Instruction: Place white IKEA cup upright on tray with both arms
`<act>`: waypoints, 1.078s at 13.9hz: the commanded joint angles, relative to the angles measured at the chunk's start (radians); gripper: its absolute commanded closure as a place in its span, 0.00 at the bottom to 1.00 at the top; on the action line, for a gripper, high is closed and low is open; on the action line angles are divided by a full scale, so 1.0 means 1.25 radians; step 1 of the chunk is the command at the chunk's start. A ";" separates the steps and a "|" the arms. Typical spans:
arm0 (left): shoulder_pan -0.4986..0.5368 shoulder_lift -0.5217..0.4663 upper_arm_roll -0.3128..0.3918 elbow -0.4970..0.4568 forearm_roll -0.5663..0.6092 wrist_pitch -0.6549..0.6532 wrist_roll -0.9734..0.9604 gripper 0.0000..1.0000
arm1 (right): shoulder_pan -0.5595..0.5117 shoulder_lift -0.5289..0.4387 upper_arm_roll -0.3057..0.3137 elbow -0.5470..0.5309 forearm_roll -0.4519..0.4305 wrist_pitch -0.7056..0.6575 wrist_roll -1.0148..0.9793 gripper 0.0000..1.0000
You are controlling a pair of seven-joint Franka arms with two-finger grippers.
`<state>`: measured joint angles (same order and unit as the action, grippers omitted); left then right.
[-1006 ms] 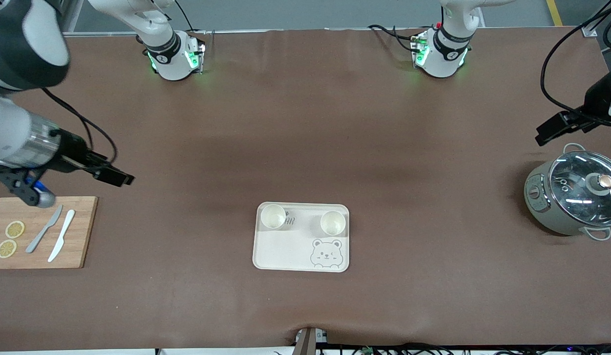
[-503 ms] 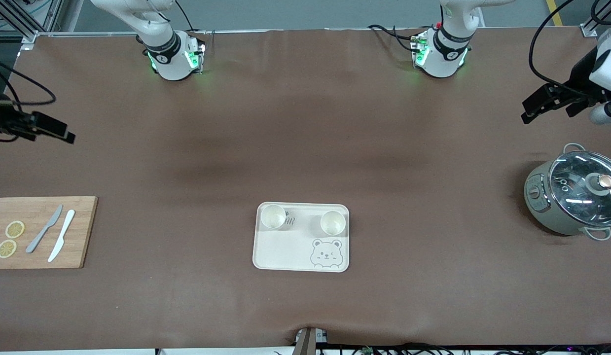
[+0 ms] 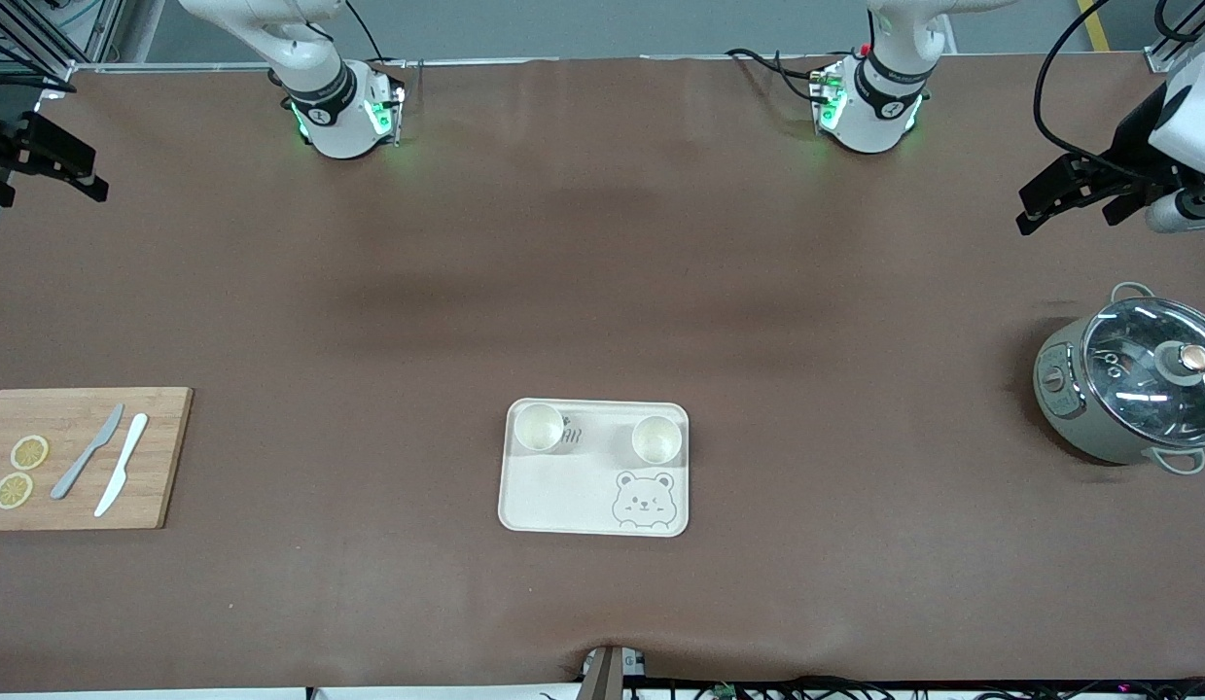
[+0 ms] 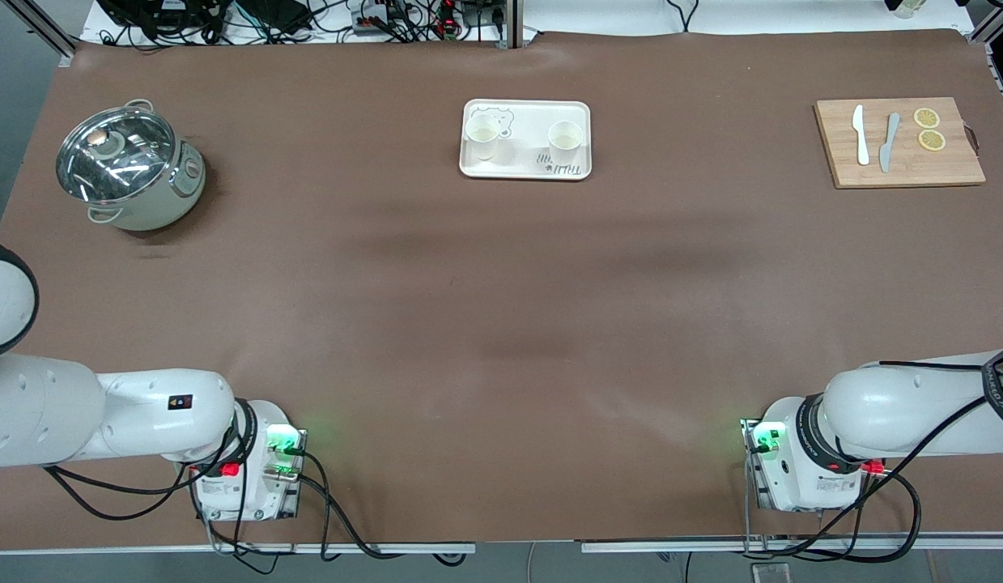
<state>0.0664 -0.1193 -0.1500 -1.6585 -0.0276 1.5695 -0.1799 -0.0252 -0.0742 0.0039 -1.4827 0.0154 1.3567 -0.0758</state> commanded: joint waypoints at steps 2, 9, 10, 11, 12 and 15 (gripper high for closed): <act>0.005 -0.009 0.002 -0.010 -0.012 0.003 0.018 0.00 | 0.015 -0.008 0.003 -0.013 -0.016 -0.008 -0.009 0.00; 0.005 -0.011 0.002 -0.010 -0.007 -0.011 -0.006 0.00 | 0.021 -0.007 0.002 -0.009 -0.017 -0.010 -0.009 0.00; 0.003 -0.011 0.001 -0.010 -0.005 -0.020 -0.009 0.00 | 0.021 -0.007 0.003 -0.009 -0.017 -0.010 -0.009 0.00; 0.003 -0.011 -0.001 -0.010 0.019 -0.022 -0.008 0.00 | 0.023 -0.007 0.003 -0.009 -0.017 -0.010 -0.009 0.00; 0.002 -0.013 -0.006 -0.010 0.035 -0.026 -0.011 0.00 | 0.023 -0.007 0.003 -0.009 -0.017 -0.010 -0.008 0.00; 0.002 -0.010 -0.011 -0.010 0.040 -0.027 -0.012 0.00 | 0.023 -0.007 0.003 -0.009 -0.017 -0.010 -0.008 0.00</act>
<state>0.0667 -0.1192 -0.1543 -1.6625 -0.0019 1.5457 -0.1822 -0.0039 -0.0727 0.0072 -1.4899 0.0148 1.3482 -0.0773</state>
